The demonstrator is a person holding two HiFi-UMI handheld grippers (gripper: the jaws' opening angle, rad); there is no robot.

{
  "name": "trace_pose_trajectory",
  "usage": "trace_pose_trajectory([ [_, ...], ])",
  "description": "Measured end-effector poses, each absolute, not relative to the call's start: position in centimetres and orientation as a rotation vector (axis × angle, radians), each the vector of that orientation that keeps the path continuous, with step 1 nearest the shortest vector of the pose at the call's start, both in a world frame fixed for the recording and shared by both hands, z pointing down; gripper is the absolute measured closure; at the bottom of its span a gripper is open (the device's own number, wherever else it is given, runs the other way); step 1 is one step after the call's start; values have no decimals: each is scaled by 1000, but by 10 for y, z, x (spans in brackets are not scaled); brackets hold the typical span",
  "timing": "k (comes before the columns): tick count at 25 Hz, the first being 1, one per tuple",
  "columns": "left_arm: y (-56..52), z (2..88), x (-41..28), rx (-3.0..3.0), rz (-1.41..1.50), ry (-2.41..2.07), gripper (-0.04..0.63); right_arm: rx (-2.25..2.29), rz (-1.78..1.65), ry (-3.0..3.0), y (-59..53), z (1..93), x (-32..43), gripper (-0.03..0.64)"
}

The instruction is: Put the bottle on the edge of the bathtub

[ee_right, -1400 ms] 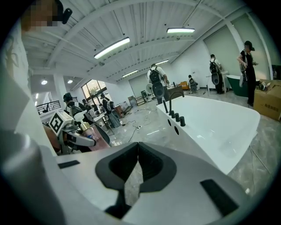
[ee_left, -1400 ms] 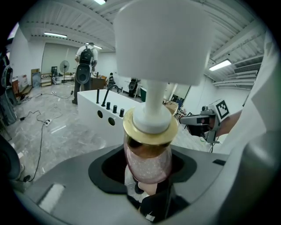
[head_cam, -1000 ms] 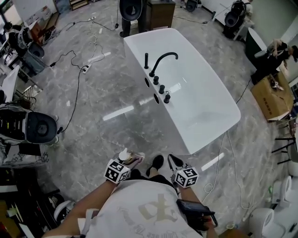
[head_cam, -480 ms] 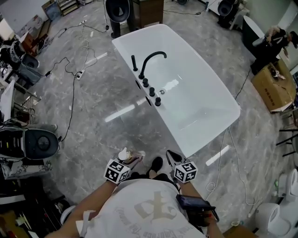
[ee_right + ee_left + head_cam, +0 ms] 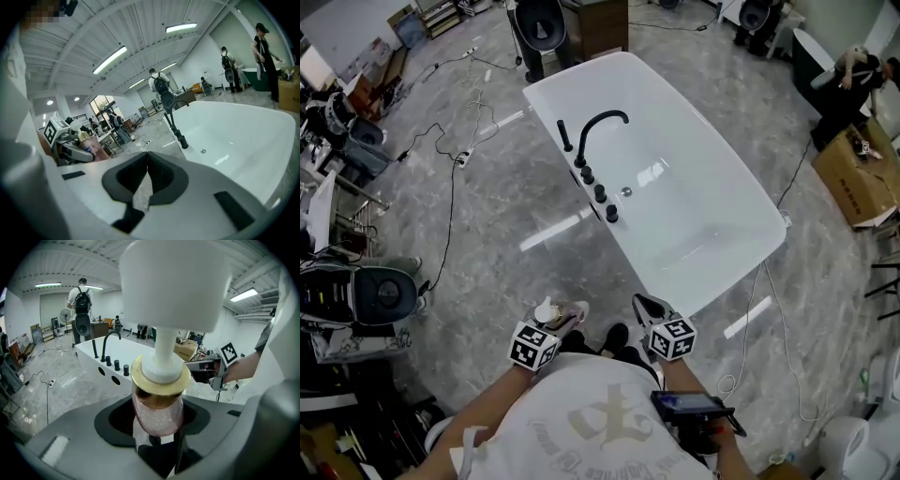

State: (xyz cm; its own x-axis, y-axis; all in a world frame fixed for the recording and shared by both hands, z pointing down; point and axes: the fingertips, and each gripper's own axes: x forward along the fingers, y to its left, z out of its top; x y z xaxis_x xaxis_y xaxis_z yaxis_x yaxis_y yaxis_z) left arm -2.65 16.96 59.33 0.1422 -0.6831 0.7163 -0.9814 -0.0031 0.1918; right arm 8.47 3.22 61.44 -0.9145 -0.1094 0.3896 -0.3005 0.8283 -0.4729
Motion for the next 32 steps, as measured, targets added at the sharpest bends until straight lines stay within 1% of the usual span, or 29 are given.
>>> trace_pose_trajectory([
  [14, 113, 584, -15, 1861, 625, -1566, 376, 432, 814, -2662, -1, 618, 109, 611],
  [32, 30, 603, -69, 1970, 621, -1429, 376, 667, 828, -2582, -51, 625, 92, 611],
])
